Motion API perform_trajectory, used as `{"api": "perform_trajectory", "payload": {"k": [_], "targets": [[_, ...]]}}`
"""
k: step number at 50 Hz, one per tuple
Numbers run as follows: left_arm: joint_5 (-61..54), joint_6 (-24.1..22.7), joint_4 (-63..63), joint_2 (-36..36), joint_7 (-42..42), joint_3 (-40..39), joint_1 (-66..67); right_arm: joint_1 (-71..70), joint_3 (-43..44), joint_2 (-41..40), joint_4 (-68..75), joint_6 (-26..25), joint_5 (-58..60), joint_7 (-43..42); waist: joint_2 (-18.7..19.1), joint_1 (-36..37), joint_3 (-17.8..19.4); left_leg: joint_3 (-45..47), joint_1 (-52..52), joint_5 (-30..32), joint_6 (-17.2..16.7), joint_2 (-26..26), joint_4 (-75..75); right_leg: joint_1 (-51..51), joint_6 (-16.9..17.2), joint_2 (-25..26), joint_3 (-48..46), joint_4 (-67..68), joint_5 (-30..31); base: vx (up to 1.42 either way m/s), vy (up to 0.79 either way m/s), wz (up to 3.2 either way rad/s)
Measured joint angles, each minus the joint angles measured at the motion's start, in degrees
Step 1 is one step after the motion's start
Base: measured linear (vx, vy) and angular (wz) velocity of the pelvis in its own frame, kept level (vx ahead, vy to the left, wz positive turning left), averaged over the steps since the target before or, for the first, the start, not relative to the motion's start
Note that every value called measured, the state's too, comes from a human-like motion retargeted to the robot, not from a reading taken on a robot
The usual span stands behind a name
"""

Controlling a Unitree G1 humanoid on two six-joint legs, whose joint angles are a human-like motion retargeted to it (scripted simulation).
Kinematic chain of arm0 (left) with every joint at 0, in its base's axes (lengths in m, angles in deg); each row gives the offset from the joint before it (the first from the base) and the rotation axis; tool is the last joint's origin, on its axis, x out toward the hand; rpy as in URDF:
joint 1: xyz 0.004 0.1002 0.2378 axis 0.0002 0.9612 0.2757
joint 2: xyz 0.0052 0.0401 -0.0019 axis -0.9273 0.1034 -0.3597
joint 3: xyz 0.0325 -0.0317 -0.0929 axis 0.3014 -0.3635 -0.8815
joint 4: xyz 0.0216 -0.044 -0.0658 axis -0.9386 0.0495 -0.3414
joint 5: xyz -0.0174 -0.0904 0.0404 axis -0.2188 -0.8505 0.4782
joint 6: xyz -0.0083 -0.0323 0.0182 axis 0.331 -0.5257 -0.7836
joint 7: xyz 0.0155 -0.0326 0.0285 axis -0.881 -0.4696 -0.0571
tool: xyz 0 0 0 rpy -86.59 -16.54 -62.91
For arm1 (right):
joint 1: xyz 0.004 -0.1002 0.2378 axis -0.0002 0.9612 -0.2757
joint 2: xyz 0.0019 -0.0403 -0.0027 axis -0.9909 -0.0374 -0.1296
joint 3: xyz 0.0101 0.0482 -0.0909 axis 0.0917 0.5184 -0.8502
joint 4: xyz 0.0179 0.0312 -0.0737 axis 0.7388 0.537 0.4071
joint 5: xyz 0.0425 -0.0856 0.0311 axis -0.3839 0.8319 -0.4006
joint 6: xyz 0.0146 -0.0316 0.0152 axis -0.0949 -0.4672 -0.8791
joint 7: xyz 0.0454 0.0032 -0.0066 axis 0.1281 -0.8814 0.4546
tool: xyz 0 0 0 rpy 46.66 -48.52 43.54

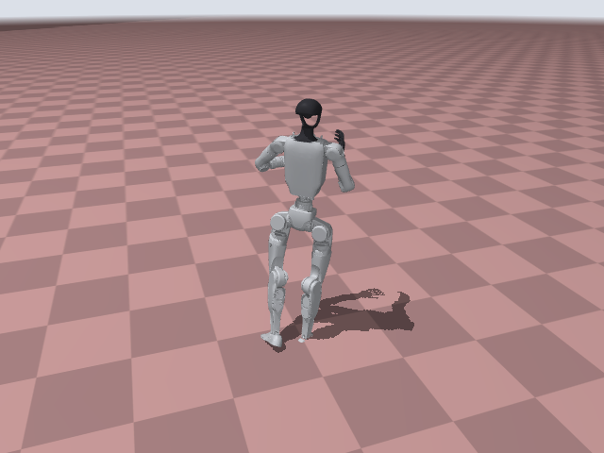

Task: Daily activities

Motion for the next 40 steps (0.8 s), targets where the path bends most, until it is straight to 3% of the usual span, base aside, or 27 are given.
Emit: {"api": "perform_trajectory", "payload": {"k": [14,30,40], "targets": [[-0.9,0.8,-0.7,1.3,-0.8,0.5,-0.5,-2.0,2.9,-3.6,-0.1,0.5,-0.9,-3.7,-0.1,0.1,0.4,-0.5,1.3,1.6,0.0,-1.0,-2.2,0.8,-0.1,-0.5,-0.5,0.0,0.0,0.00,0.00,0.00],[-1.2,0.9,-0.6,2.8,1.4,-0.2,-2.0,-2.9,1.9,-1.2,2.0,-2.6,3.4,0.7,-1.0,0.6,1.0,-0.7,3.2,3.7,0.0,-2.7,-5.2,1.7,0.6,-1.1,-0.3,0.1,0.0,0.00,0.00,0.00],[-2.6,0.7,0.1,4.3,0.8,-3.8,2.1,-0.6,2.5,0.4,0.9,-3.3,10.5,-0.3,-2.2,1.6,1.9,-0.5,5.5,9.0,0.0,-3.5,-3.1,4.4,0.0,-3.1,-0.5,0.2,0.8,0.12,0.04,-0.15]]}}
